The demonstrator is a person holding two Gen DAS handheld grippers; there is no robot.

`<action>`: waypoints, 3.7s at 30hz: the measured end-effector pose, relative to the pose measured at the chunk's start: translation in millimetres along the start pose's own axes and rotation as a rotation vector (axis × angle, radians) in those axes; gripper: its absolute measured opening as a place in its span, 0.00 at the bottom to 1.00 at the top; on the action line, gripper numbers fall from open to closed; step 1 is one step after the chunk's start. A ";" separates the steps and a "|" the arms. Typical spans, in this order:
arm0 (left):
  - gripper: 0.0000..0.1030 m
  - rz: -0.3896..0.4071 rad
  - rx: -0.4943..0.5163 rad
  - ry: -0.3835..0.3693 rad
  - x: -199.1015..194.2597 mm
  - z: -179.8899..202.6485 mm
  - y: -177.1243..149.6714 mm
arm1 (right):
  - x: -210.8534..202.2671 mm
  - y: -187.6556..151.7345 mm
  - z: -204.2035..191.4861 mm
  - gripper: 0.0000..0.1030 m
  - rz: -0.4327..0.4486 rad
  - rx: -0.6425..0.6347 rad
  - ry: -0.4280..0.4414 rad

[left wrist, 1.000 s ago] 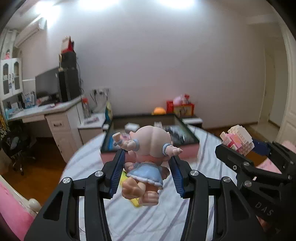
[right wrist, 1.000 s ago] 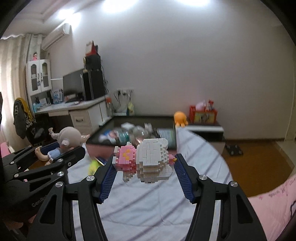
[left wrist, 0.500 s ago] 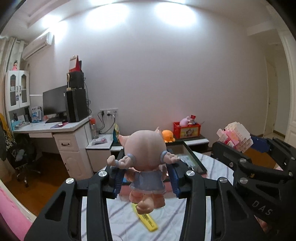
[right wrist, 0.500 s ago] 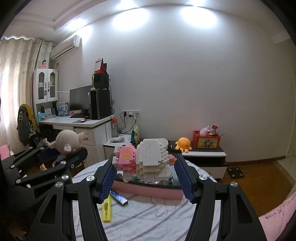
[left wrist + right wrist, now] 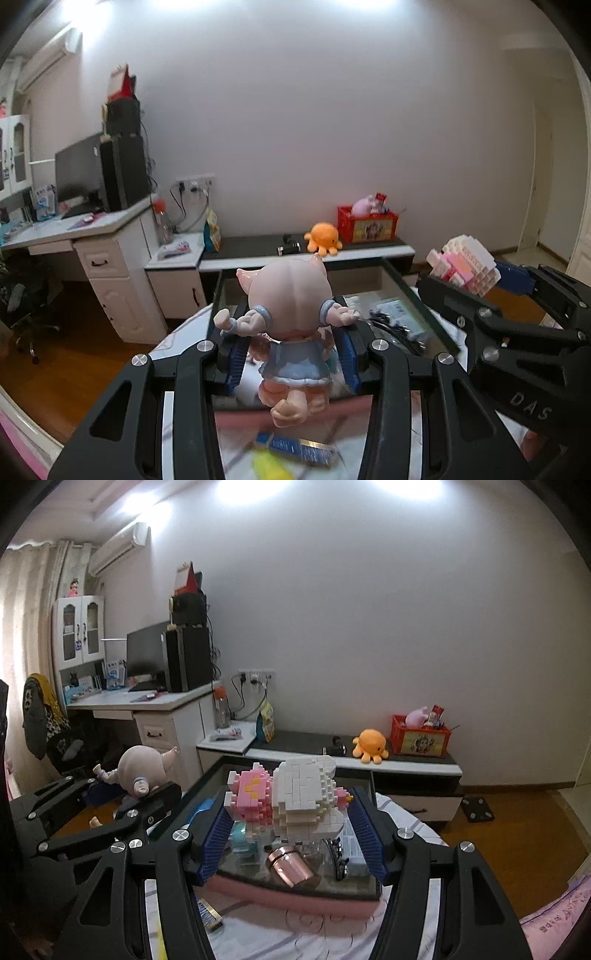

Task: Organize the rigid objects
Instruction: 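Lift the pig doll and block figure into the pink box and release both, then withdraw both tools from the pink box back over the bed, then grasp the yellow highlighter with the left gripper while the right gripper grasps the blue lighter box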

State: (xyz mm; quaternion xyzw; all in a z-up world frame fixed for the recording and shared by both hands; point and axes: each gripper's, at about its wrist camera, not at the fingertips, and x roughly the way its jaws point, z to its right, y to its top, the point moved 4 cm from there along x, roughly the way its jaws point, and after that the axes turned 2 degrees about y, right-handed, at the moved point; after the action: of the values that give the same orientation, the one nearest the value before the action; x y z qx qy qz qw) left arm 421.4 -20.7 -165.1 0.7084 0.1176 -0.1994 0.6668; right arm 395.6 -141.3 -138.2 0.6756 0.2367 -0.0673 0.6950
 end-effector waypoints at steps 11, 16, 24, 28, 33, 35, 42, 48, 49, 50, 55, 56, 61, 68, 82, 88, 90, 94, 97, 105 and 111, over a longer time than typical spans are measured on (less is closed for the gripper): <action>0.41 -0.215 0.035 0.001 112.6 2.7 -18.2 | 101.5 -18.4 32.4 0.61 -0.199 0.019 -0.013; 0.64 -0.225 0.013 0.027 124.6 -5.1 -21.8 | 118.7 -25.4 43.6 0.66 -0.227 0.049 0.009; 0.95 -0.143 -0.035 0.069 87.9 -26.6 -12.4 | 91.1 -17.1 49.1 0.77 -0.169 0.095 0.013; 1.00 -0.088 -0.073 0.090 47.3 -37.3 -5.6 | 57.8 -3.5 45.3 0.78 -0.115 0.121 0.034; 1.00 0.007 -0.091 0.120 -24.8 -43.7 0.8 | -7.3 5.8 26.0 0.85 -0.016 0.094 0.048; 1.00 0.044 -0.087 0.124 -52.1 -42.5 1.1 | -34.8 5.2 16.9 0.89 0.024 0.074 0.047; 1.00 0.180 -0.062 0.153 -149.5 -25.4 -11.6 | -114.2 -4.6 -5.0 0.90 0.138 0.030 0.003; 1.00 0.242 -0.033 0.170 -204.8 -0.7 -29.5 | -175.9 -24.7 -18.1 0.91 0.227 0.009 -0.061; 1.00 0.254 -0.034 0.172 -211.7 1.7 -31.9 | -182.1 -27.3 -17.9 0.91 0.231 0.008 -0.073; 1.00 0.269 -0.033 0.176 -220.2 5.2 -35.2 | -190.1 -31.2 -17.8 0.91 0.239 0.012 -0.087; 1.00 0.299 -0.019 0.191 -243.2 17.3 -43.4 | -216.7 -44.4 -15.3 0.91 0.265 0.027 -0.112; 1.00 0.305 -0.014 0.189 -245.4 19.4 -44.1 | -219.5 -45.3 -14.1 0.91 0.265 0.029 -0.115; 1.00 0.300 -0.016 0.178 -250.2 23.9 -48.0 | -228.5 -49.0 -9.0 0.91 0.270 0.036 -0.132; 1.00 0.269 -0.010 0.187 -240.1 23.3 -52.1 | -222.1 -55.0 -6.5 0.91 0.249 0.040 -0.139; 1.00 0.209 -0.006 0.175 -200.7 32.2 -53.8 | -197.4 -63.6 9.3 0.91 0.192 0.059 -0.180; 1.00 0.170 -0.006 0.149 -178.3 35.5 -58.2 | -179.8 -69.3 20.7 0.91 0.152 0.073 -0.184; 1.00 0.114 -0.030 0.129 -161.4 30.8 -66.9 | -168.1 -75.1 25.4 0.91 0.118 0.078 -0.188; 1.00 -0.045 -0.072 0.125 -117.9 14.5 -98.8 | -138.9 -91.3 35.4 0.91 0.033 0.095 -0.193; 1.00 -0.174 -0.114 0.119 -86.8 1.9 -124.8 | -120.1 -103.2 39.9 0.91 -0.028 0.106 -0.189; 1.00 -0.370 -0.268 0.093 -30.3 -28.3 -166.2 | -77.3 -124.6 37.7 0.91 -0.154 0.100 -0.150; 0.71 -0.404 -0.245 0.122 -21.6 -40.4 -167.3 | -50.1 -127.4 25.7 0.91 -0.217 0.066 -0.121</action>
State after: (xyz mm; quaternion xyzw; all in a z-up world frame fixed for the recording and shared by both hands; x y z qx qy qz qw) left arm 334.8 35.5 -304.6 0.5951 0.3201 -0.2699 0.6859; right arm 305.0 -187.5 -233.4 0.6633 0.2636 -0.1907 0.6739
